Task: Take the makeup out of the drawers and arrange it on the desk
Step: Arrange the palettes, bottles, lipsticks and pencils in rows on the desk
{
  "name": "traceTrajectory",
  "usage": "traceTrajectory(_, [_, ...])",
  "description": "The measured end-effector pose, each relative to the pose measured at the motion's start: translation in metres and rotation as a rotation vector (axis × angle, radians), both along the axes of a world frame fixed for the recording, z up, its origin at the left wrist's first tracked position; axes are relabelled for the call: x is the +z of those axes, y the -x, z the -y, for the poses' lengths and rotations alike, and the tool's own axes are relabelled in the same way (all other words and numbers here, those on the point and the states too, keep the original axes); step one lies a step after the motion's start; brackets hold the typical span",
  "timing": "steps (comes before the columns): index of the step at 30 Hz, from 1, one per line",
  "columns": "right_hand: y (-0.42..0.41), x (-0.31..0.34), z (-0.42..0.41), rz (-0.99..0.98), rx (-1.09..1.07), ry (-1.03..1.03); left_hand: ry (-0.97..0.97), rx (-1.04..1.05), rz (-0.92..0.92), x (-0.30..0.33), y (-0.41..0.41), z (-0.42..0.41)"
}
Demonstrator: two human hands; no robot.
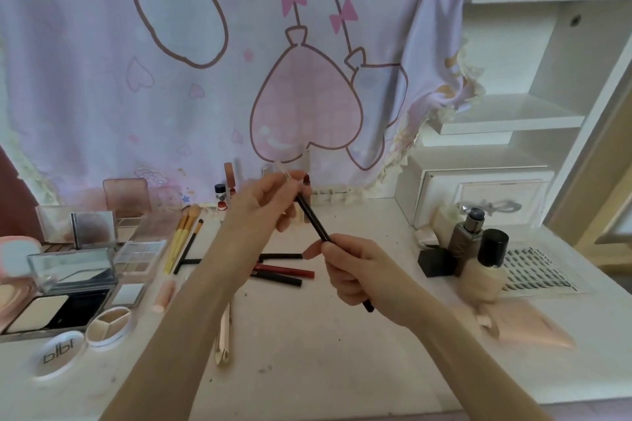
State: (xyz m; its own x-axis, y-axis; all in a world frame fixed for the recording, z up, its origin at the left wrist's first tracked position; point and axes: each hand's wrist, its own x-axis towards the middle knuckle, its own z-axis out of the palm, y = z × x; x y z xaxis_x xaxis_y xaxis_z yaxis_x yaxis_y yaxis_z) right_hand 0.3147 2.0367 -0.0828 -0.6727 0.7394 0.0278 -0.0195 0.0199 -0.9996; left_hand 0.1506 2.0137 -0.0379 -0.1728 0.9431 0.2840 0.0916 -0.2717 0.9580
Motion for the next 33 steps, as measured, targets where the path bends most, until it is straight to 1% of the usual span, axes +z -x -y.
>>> traceTrajectory(3, [-0.009, 0.003, -0.002, -0.055, 0.218, 0.159, -0.047, -0.165, 0.251, 0.004, 0.011, 0.000])
traceTrajectory(5, [-0.012, 0.004, -0.002, -0.070, 0.272, 0.205, -0.061, -0.204, 0.344, 0.005, 0.012, -0.002])
traceTrajectory(6, [-0.012, 0.005, -0.001, -0.070, 0.257, 0.185, -0.064, -0.199, 0.381, 0.005, 0.012, -0.003])
traceTrajectory(8, [-0.011, 0.007, 0.002, -0.030, 0.159, 0.086, -0.054, -0.164, 0.451, 0.004, 0.009, -0.006])
traceTrajectory(11, [-0.011, 0.011, 0.004, 0.128, -0.033, -0.106, -0.013, -0.112, 0.562, -0.002, 0.002, -0.014])
traceTrajectory(13, [-0.019, 0.008, 0.007, 0.259, -0.117, -0.240, -0.010, -0.077, 0.682, -0.004, 0.006, -0.020])
traceTrajectory(14, [-0.025, 0.005, 0.008, 0.301, -0.137, -0.252, -0.027, -0.044, 0.734, -0.002, 0.013, -0.023])
traceTrajectory(15, [-0.031, 0.002, 0.009, 0.319, -0.155, -0.215, -0.046, 0.004, 0.739, -0.001, 0.022, -0.026])
traceTrajectory(16, [-0.037, -0.001, 0.007, 0.324, -0.184, -0.152, -0.051, 0.058, 0.693, -0.001, 0.030, -0.029])
traceTrajectory(17, [-0.040, -0.005, 0.003, 0.323, -0.232, -0.085, -0.032, 0.111, 0.607, -0.002, 0.035, -0.031])
traceTrajectory(19, [-0.039, -0.011, -0.013, 0.345, -0.358, -0.005, 0.082, 0.163, 0.349, -0.012, 0.028, -0.036])
traceTrajectory(20, [-0.034, -0.014, -0.024, 0.370, -0.417, 0.012, 0.153, 0.156, 0.223, -0.020, 0.019, -0.038])
traceTrajectory(22, [-0.023, -0.019, -0.044, 0.408, -0.517, 0.056, 0.278, 0.115, 0.056, -0.036, -0.003, -0.046])
traceTrajectory(24, [-0.014, -0.026, -0.063, 0.419, -0.621, 0.075, 0.341, 0.125, -0.090, -0.050, -0.018, -0.060])
traceTrajectory(25, [-0.011, -0.030, -0.071, 0.460, -0.671, 0.035, 0.350, 0.142, -0.163, -0.056, -0.023, -0.067])
traceTrajectory(28, [-0.007, -0.040, -0.087, 0.623, -0.758, -0.094, 0.354, 0.168, -0.316, -0.069, -0.035, -0.089])
traceTrajectory(33, [-0.004, -0.049, -0.104, 0.660, -0.786, -0.137, 0.409, 0.188, -0.425, -0.084, -0.045, -0.121])
